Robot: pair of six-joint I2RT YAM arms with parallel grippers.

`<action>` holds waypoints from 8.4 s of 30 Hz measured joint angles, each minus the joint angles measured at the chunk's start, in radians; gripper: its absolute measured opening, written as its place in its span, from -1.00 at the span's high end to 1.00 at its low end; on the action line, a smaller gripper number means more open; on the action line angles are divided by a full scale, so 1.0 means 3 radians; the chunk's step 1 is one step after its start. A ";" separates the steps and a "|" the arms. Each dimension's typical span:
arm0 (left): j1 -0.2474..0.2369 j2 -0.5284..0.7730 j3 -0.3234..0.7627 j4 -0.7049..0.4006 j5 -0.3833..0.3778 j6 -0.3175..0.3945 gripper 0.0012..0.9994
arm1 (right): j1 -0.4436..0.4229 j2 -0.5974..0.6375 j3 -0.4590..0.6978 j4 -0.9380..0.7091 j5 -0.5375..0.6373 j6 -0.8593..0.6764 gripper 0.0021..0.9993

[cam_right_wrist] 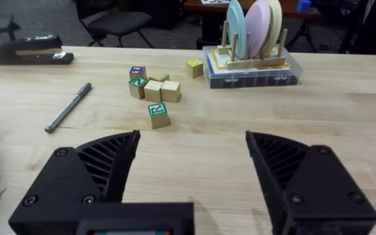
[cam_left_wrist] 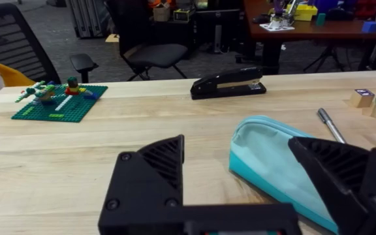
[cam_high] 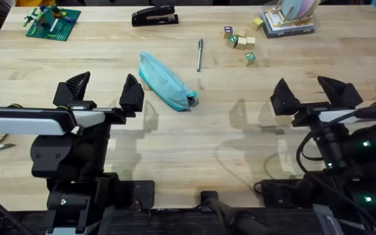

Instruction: Unzip the bag, pick up the pens from the table one at a time and place them inside, then zip the bag closed.

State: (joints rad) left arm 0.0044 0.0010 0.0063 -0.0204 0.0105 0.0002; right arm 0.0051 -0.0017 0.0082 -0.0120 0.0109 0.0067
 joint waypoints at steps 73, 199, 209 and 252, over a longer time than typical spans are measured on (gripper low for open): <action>0.0000 0.3049 0.2987 -0.1565 0.0497 0.0615 -0.98 | 0.0001 0.1423 0.2663 -0.1474 -0.0347 0.0388 -1.00; 0.0486 0.5891 0.3897 -0.2079 0.2459 0.4653 0.91 | 0.0001 0.1423 0.2663 -0.1816 -0.0463 0.0530 -1.00; 0.0486 0.5891 0.3897 -0.2079 0.2461 0.4653 0.92 | 0.0001 0.1448 0.2664 -0.1834 -0.0730 0.1182 -1.00; 0.0486 0.5890 0.3897 -0.2076 0.2462 0.4653 0.92 | 0.1901 0.3592 0.2665 -0.1223 -0.0942 0.1630 -1.00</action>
State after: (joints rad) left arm 0.1501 1.7679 1.1755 -0.6434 0.7491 1.3960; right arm 0.5753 1.0760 0.8078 -0.3790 -0.2717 0.4956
